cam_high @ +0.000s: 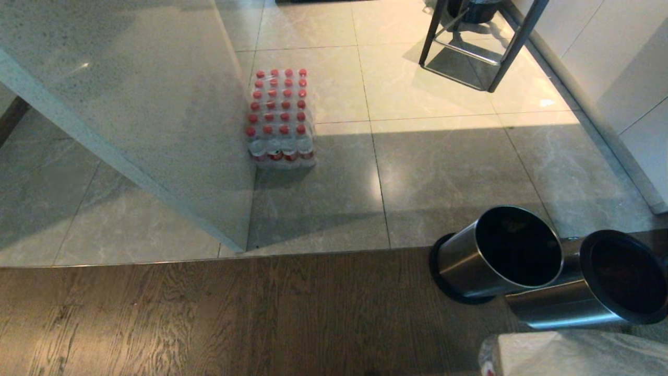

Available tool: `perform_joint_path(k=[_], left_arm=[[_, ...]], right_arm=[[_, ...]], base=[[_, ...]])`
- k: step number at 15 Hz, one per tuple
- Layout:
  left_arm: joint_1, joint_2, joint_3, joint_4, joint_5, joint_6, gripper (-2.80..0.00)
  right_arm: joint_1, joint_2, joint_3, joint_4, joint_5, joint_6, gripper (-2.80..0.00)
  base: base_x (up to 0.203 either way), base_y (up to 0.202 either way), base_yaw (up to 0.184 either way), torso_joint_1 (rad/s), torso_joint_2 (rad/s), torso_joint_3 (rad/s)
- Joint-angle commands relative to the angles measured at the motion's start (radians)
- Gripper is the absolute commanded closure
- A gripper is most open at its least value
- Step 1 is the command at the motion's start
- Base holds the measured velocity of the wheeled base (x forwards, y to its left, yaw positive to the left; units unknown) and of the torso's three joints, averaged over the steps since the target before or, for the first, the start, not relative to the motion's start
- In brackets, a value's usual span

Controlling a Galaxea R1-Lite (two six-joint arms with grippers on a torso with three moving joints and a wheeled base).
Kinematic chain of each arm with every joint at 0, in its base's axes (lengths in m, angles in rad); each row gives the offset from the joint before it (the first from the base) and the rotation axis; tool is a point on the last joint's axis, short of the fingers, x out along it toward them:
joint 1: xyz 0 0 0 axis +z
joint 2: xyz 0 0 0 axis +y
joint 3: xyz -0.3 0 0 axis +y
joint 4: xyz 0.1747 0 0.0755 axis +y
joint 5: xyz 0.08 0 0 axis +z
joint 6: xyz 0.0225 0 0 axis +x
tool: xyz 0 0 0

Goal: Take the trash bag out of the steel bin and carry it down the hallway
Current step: Put the trash bag at the door

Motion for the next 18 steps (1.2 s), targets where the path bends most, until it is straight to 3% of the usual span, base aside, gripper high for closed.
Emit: perform_joint_path(k=[1, 18], left_arm=[[0.000, 0.000, 0.000, 0.000, 0.000, 0.000, 0.00], [0.000, 0.000, 0.000, 0.000, 0.000, 0.000, 0.00]], right_arm=[[-0.001, 0.002, 0.002, 0.000, 0.001, 0.000, 0.00], [-0.001, 0.002, 0.002, 0.000, -0.001, 0.010, 0.00]], base=[[0.000, 0.000, 0.000, 0.000, 0.00, 0.000], [0.000, 0.000, 0.000, 0.000, 0.00, 0.000]])
